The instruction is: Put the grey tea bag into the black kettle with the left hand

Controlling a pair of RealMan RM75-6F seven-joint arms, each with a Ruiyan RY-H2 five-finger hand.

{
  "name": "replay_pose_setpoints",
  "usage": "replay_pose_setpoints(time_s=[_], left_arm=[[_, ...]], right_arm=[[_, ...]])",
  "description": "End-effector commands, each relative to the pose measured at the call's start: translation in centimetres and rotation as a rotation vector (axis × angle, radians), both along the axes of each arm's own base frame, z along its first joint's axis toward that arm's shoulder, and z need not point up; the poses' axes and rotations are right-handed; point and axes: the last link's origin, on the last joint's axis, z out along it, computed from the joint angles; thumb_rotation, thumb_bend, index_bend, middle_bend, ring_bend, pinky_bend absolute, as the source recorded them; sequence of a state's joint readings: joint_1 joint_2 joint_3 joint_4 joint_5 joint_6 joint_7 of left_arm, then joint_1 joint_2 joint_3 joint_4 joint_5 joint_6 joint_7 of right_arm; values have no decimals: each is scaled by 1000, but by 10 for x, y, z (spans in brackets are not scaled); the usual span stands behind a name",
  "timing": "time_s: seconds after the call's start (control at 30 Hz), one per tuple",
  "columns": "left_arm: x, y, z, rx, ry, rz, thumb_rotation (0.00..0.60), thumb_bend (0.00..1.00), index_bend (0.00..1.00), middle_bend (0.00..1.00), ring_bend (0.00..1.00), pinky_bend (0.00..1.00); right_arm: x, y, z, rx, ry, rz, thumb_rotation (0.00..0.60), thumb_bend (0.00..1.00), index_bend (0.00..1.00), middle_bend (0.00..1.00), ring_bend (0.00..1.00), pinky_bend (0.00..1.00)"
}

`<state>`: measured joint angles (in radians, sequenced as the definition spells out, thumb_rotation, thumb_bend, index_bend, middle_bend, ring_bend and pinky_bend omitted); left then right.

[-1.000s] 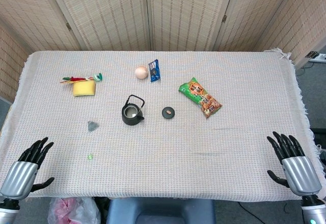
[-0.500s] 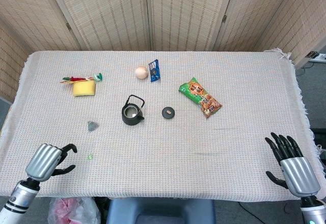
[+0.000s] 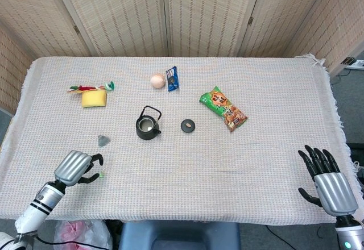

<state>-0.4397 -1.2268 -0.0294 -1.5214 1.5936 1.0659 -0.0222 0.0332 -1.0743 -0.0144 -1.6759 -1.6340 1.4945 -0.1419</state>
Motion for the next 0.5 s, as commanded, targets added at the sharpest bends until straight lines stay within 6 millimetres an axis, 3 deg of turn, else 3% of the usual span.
replay_pose_setpoints(time_s=[0.03,0.5], left_arm=[[-3,3,-6,-14,9,3,600,335,497,1000,992,1000],[-11,1,-35,-97,32,22,600,358,501,1000,992,1000]], right_arm=[[0,-1,-2,3,4,-4,600,117,0,0,0,0],[0,-5,-6,11,13,-13,600,117,0,0,0,0]])
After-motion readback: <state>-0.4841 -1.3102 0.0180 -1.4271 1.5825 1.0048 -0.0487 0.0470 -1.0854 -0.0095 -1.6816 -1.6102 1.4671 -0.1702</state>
